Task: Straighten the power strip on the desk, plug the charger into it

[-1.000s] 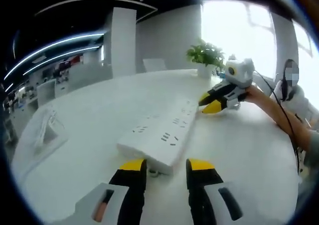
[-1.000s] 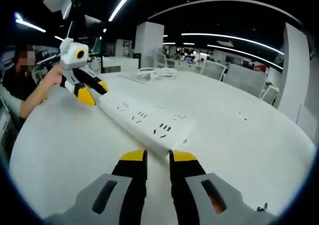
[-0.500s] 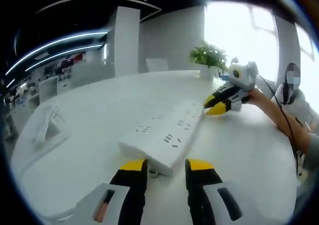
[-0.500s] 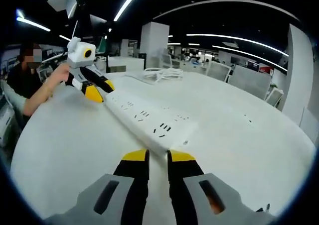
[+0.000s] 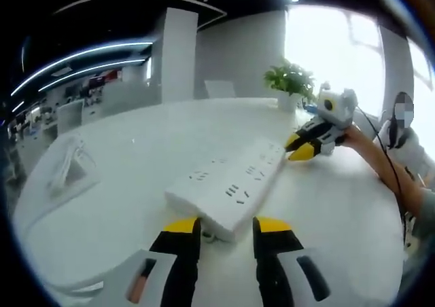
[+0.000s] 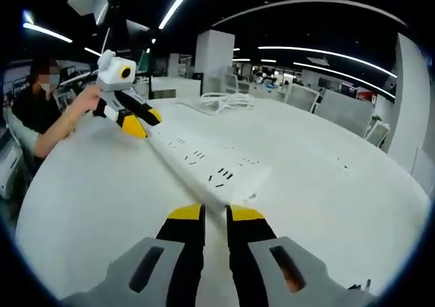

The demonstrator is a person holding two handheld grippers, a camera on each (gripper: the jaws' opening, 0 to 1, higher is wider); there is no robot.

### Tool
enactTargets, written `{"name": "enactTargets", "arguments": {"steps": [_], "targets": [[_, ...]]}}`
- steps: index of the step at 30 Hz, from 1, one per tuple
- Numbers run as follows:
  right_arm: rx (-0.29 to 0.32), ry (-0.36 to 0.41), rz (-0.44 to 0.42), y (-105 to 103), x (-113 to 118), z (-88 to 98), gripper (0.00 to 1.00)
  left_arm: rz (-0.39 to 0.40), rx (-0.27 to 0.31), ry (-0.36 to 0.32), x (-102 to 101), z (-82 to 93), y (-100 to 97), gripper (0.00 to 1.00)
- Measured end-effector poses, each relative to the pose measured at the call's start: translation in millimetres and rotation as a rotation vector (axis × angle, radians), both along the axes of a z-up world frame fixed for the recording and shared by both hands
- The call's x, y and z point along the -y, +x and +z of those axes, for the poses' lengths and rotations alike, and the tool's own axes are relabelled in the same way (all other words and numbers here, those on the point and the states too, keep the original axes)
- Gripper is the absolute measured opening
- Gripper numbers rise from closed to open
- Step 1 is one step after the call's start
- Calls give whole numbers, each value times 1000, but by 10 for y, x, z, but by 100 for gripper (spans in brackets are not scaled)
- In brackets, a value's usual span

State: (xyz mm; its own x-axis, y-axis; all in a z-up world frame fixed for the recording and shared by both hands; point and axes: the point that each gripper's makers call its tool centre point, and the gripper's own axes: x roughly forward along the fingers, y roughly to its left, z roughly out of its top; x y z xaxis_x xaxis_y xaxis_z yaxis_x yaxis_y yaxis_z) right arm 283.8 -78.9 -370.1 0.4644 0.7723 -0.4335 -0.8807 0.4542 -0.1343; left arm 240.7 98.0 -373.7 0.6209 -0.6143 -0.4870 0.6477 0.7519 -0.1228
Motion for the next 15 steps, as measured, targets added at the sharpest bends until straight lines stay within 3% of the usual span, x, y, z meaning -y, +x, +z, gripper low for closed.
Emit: {"name": "enactTargets", "arguments": {"steps": [7, 15], "targets": [[-5, 8, -25, 40, 3, -2, 9, 6, 3, 8, -4, 11, 32, 31], [0, 17, -77, 100, 25, 44, 16, 17, -5, 3, -10, -2, 48, 31]]}}
